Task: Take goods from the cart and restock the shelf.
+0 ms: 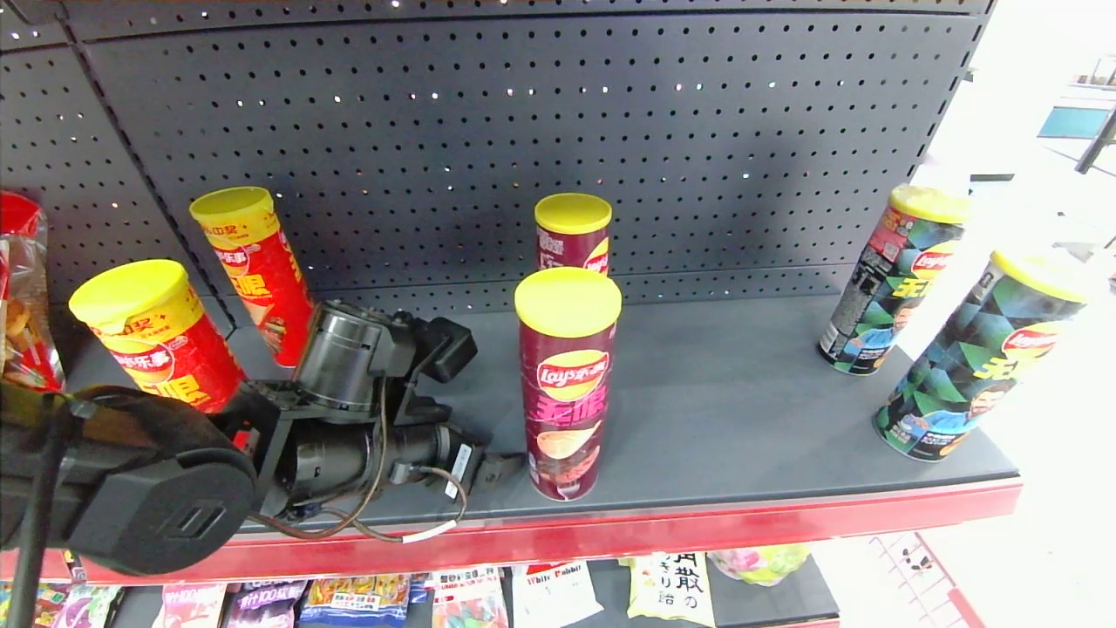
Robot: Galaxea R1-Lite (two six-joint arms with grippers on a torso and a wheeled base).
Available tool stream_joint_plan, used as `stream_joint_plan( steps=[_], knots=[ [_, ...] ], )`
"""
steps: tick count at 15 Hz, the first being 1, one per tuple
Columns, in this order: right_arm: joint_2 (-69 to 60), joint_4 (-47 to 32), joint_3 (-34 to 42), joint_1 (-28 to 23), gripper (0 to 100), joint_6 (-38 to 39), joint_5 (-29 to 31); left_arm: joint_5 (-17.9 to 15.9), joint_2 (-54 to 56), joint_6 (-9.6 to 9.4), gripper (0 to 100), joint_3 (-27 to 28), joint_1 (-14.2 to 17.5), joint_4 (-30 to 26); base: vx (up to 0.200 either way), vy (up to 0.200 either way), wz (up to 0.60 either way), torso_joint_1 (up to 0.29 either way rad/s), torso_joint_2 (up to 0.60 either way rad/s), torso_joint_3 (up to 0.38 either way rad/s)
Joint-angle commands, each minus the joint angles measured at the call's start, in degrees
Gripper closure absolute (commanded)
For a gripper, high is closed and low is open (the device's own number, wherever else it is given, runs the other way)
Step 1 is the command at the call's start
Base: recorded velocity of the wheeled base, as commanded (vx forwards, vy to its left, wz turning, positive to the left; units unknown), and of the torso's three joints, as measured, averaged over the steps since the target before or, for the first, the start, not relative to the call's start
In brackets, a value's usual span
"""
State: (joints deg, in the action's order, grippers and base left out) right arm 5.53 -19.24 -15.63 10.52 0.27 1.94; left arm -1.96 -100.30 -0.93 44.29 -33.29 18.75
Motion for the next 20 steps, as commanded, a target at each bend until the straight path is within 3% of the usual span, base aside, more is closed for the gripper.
stream_joint_plan(
  steps=[1, 4, 7, 9, 10, 11, 13, 15, 16, 17, 18, 19, 20],
  knots=[
    [0.09, -0.01, -0.02, 0.03, 0, 0.00, 0.00, 0.03, 2.04, 0.05, 0, -1.31, 0.16, -0.12, 0.000, 0.000, 0.00, 0.000, 0.00, 0.000],
    [0.09, -0.10, 0.25, 0.03, 0, -0.09, -0.09, 0.03, 11.80, 0.14, 0, -8.69, 1.30, -0.20, 0.000, 0.000, 0.00, 0.000, 0.00, 0.000],
    [0.62, -0.19, 0.95, 0.03, 0, -0.27, 0.00, 0.12, 23.40, -0.04, 0, -10.36, 1.30, -4.77, 0.000, 0.000, 0.00, 0.000, 0.00, 0.000],
    [2.29, -0.36, 0.77, -0.15, 0, -0.44, 0.17, 0.64, 35.00, -0.04, 0, -9.84, 1.30, -16.38, 0.000, 0.000, 0.00, 0.000, 0.00, 0.000],
    [2.73, -0.45, 0.51, -0.15, 0, -0.44, 0.26, 0.73, 37.81, -0.04, 0, -9.92, 1.30, -19.01, 0.000, 0.000, 0.00, 0.000, 0.00, 0.000],
    [4.22, -1.24, -0.37, -0.59, 0, -0.44, 0.79, 1.96, 44.85, -0.13, 0, -9.84, 1.30, -26.04, 0.000, 0.000, 0.00, 0.000, 0.00, 0.000],
    [5.98, -3.79, -2.57, -4.02, 0, -0.53, 1.58, 9.17, 60.58, -0.04, 0, -10.10, 1.39, -43.80, 0.000, 0.000, 0.00, 0.000, 0.00, 0.000],
    [5.80, -6.34, -4.32, -9.03, 0, -1.32, 1.67, 14.27, 73.23, 0.66, 0, -10.19, 2.53, -55.49, 0.000, 0.000, 0.00, 0.000, 0.00, 0.000],
    [5.36, -8.80, -5.47, -14.30, 0, -1.50, 1.58, 15.50, 80.35, 2.24, 0, -10.54, 5.52, -60.06, 0.000, 0.000, 0.00, 0.000, 0.00, 0.000],
    [5.28, -10.21, -6.61, -19.05, 0, -1.50, 1.14, 15.59, 85.71, 3.30, 0, -11.59, 11.50, -62.87, 0.000, 0.000, 0.00, 0.000, 0.00, 0.000],
    [5.10, -10.47, -6.70, -21.24, 0, -1.59, 0.96, 15.59, 88.44, 3.83, 0, -12.47, 16.33, -64.63, 0.000, 0.000, 0.00, 0.000, 0.00, 0.000],
    [2.11, -10.65, -5.90, -22.47, 0, -2.03, 0.26, 15.06, 92.48, 5.67, 0, -14.93, 24.24, -66.47, 0.000, 0.000, 0.00, 0.000, 0.00, 0.000],
    [-0.26, -11.09, -4.67, -22.30, 0, -3.43, -0.27, 14.62, 94.68, 5.94, 0, -16.43, 26.52, -66.21, 0.000, 0.000, 0.00, 0.000, 0.00, 0.000]
  ],
)
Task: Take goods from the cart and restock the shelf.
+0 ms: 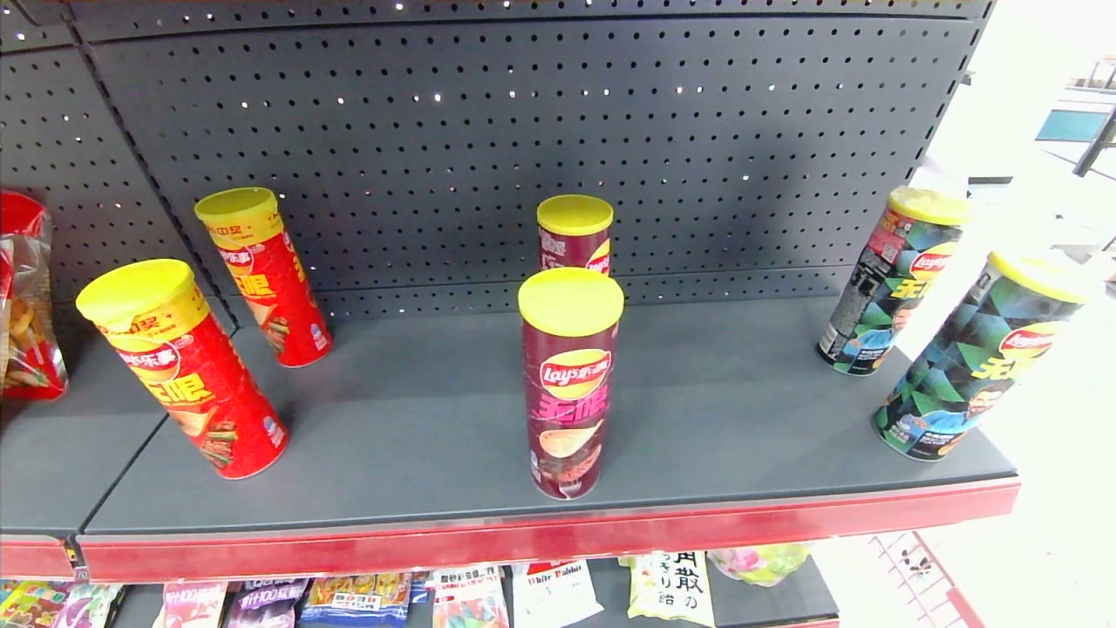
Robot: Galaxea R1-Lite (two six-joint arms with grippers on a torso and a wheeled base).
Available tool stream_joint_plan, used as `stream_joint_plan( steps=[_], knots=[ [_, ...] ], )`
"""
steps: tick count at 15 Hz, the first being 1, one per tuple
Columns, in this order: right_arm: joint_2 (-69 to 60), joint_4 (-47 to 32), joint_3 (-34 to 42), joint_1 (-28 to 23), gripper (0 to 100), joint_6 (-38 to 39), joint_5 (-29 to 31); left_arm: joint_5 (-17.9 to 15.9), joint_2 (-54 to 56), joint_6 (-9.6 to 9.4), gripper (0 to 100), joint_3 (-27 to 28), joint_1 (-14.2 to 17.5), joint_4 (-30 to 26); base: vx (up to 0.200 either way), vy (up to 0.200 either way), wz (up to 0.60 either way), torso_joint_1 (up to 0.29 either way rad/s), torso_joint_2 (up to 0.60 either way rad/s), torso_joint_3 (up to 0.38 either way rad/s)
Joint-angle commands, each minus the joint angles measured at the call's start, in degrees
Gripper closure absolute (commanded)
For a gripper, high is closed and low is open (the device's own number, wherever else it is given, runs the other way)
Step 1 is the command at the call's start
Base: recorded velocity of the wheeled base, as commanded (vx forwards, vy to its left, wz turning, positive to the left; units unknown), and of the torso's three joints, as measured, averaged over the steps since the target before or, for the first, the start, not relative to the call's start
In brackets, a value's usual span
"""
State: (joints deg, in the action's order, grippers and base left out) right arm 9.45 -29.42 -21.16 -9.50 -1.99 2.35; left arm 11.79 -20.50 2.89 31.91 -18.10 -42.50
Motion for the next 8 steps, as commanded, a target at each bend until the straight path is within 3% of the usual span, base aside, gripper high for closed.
stream_joint_plan(
  steps=[1, 2, 4, 7, 8],
  knots=[
    [-3.82, -0.38, 1.21, -2.28, 0, -2.67, -1.47, 0.16, 15.32, 2.47, 0, -5.02, 11.86, -3.65, 0.000, 0.000, 0.00, 0.000, 0.00, 0.000],
    [-3.82, -0.20, 1.56, -2.19, 0, -2.58, -4.99, -1.33, 15.32, 2.65, 0, -5.90, 11.86, 0.57, 0.000, 0.000, 0.00, 0.000, 0.00, 0.000],
    [-1.98, 3.75, 4.38, -1.23, 0, -3.02, -12.72, -8.27, 15.32, 1.68, 0, -15.13, 11.86, 18.77, 0.000, 0.000, 0.00, 0.000, 0.00, 0.000],
    [-3.91, 6.39, 9.30, -0.52, 0, -5.04, -12.02, -7.92, 15.32, 0.45, 0, -26.64, 11.86, 35.03, 0.000, 0.000, 0.00, 0.000, 0.00, 0.000],
    [-3.82, 8.59, 10.09, -0.52, 0, -2.58, -11.23, -8.54, 15.32, -0.34, 0, -31.91, 11.86, 44.25, 0.000, 0.000, 0.00, 0.000, 0.00, 0.000]
  ],
)
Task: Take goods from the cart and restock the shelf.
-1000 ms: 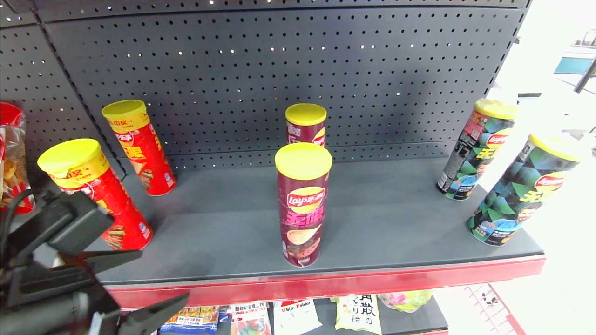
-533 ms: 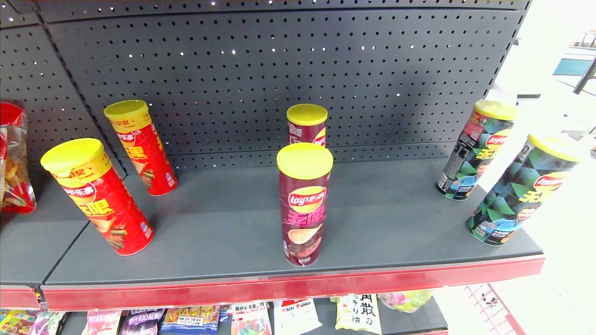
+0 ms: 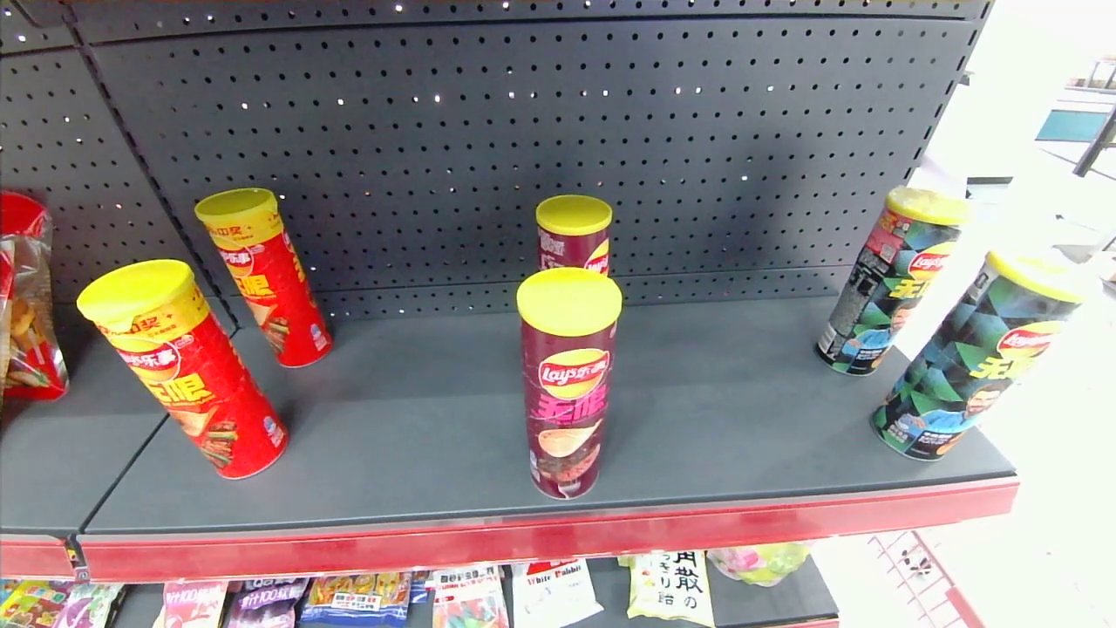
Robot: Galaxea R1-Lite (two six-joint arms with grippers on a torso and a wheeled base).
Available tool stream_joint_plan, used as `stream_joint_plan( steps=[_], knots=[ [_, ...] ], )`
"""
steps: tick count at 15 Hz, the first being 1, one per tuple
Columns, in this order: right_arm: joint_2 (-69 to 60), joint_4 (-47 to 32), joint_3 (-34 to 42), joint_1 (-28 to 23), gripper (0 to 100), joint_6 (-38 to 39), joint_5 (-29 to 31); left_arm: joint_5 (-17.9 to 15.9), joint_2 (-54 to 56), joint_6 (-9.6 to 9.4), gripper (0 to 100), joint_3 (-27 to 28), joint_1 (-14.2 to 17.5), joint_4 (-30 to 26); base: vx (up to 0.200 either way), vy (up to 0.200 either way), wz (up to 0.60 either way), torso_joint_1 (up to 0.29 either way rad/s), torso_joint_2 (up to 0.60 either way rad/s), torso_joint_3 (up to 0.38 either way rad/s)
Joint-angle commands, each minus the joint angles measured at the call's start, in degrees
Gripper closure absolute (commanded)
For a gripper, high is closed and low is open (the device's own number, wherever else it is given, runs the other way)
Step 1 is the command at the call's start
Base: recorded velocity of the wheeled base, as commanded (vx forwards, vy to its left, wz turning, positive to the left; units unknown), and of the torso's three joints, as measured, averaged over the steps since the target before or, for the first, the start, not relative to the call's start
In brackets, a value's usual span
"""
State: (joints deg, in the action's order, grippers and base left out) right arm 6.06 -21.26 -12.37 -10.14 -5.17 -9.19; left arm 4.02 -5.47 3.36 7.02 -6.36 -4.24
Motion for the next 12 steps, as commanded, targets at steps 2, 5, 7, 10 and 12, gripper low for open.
stream_joint_plan(
  steps=[2, 5, 7, 10, 12],
  knots=[
    [-0.43, 6.32, 4.20, 0.12, 0, 0.51, 1.02, -0.95, 0.29, -0.82, 0, -7.02, 0.12, 4.51, 0.000, 0.000, 0.00, 0.000, 0.00, 0.000],
    [2.55, 22.05, 11.41, -0.05, 0, 1.92, 4.45, -1.12, 0.20, -0.99, 0, -7.02, 0.12, 4.51, 0.000, 0.000, 0.00, 0.000, 0.00, 0.000],
    [2.91, 22.14, 12.11, 7.07, 0, 1.57, 3.74, -1.30, 0.29, -1.61, 0, -7.02, 0.12, 4.51, 0.000, 0.000, 0.00, 0.000, 0.00, 0.000],
    [0.53, 21.88, 12.29, 18.32, 0, 2.09, 7.61, -1.30, 0.29, -1.69, 0, -7.02, 0.12, 4.51, 0.000, 0.000, 0.00, 0.000, 0.00, 0.000],
    [-0.43, 21.44, 12.37, 17.26, 0, 6.14, 12.09, -1.30, 0.29, -1.61, 0, -7.02, 0.12, 4.51, 0.000, 0.000, 0.00, 0.000, 0.00, 0.000]
  ],
)
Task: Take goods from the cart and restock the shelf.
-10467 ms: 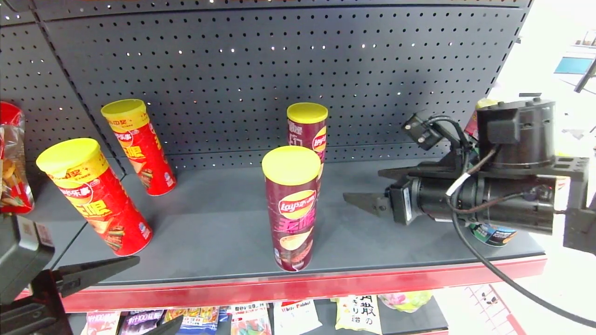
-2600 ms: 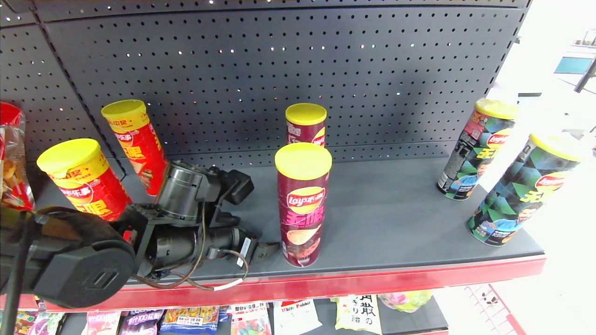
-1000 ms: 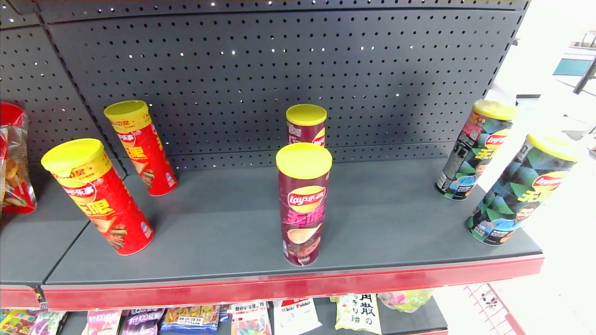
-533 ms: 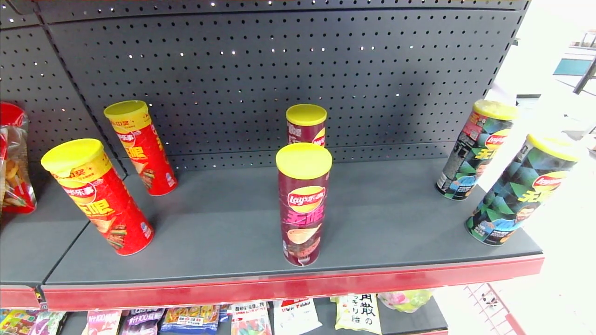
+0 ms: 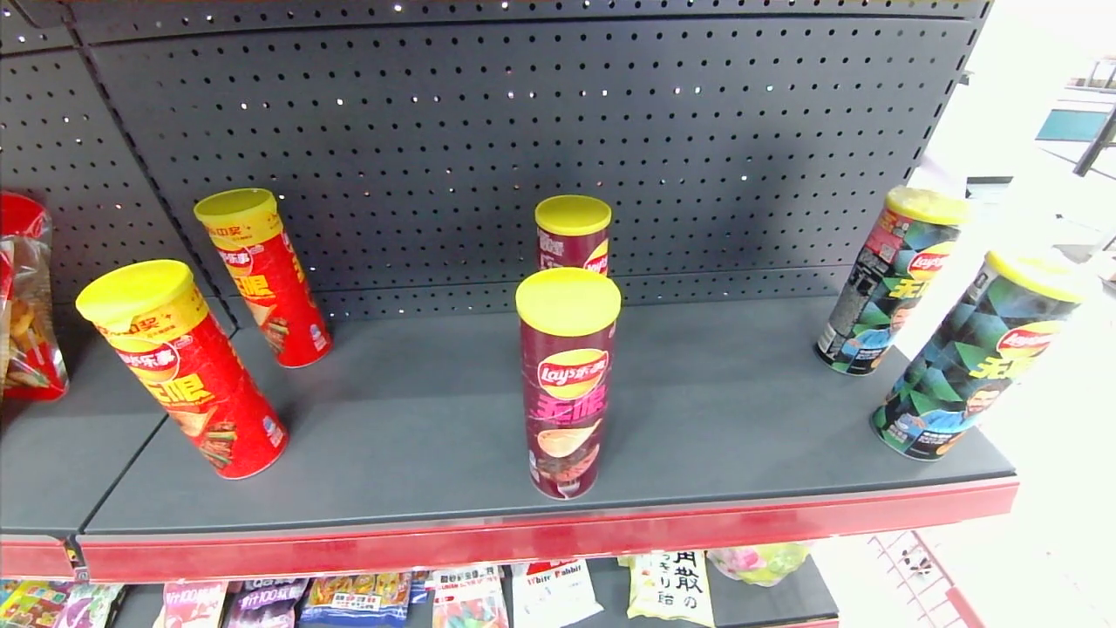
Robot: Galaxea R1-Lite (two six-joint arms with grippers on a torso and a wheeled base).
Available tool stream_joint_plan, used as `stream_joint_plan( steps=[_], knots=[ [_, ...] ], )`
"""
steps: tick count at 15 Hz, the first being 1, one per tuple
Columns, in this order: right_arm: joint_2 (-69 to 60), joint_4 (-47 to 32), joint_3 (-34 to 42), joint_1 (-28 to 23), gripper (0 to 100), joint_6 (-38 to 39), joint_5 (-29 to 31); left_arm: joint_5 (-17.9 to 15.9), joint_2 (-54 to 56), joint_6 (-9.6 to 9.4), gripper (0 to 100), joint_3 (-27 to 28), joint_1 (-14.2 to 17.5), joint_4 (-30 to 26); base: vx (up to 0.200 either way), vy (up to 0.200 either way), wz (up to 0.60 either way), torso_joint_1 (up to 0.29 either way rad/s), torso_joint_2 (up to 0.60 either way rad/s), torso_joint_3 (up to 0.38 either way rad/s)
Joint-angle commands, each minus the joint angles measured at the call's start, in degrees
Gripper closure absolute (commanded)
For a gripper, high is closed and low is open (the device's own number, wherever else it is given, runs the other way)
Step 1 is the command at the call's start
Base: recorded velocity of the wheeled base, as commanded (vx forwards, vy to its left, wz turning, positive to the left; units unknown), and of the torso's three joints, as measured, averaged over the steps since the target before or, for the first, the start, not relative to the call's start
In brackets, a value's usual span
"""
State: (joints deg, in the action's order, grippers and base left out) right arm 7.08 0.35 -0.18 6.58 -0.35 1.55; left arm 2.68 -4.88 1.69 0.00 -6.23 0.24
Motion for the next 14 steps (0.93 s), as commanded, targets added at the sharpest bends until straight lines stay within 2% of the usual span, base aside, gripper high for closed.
stream_joint_plan(
  steps=[1, 3, 5, 6, 7, 8, 14],
  knots=[
    [-1.46, -0.18, 0.09, 0.54, 0, 1.58, 1.97, 0.04, -0.31, -0.02, 0, 0.00, -0.01, 0.02, 0.000, 0.000, 0.00, 0.000, 0.00, 0.000],
    [-0.58, -0.27, 0.09, -1.13, 0, 0.88, 1.44, 0.04, -0.31, -0.02, 0, 0.00, -0.01, 0.02, 0.000, 0.000, 0.00, 0.000, 0.00, 0.000],
    [1.00, -0.27, 0.09, -8.43, 0, 0.44, 1.18, 0.04, -0.31, -0.02, 0, 0.00, -0.01, 0.02, 0.000, 0.000, 0.00, 0.000, 0.00, 0.000],
    [0.21, -0.27, 0.09, -9.40, 0, 0.35, 1.00, 0.04, -0.31, -0.02, 0, 0.00, -0.01, 0.02, 0.000, 0.000, 0.00, 0.000, 0.00, 0.000],
    [-1.99, -0.27, 0.09, -9.04, 0, 0.27, 1.00, 0.04, -0.31, -0.02, 0, 0.00, -0.01, 0.02, 0.000, 0.000, 0.00, 0.000, 0.00, 0.000],
    [-6.38, -0.27, 0.18, -6.58, 0, 0.18, 0.56, 0.04, -0.31, -0.02, 0, 0.00, -0.01, 0.02, 0.000, 0.000, 0.00, 0.000, 0.00, 0.000],
    [-7.08, -0.27, 0.18, -6.41, 0, 0.44, 0.30, 0.04, -0.31, -0.02, 0, 0.00, -0.01, 0.02, 0.000, 0.000, 0.00, 0.000, 0.00, 0.000]
  ],
)
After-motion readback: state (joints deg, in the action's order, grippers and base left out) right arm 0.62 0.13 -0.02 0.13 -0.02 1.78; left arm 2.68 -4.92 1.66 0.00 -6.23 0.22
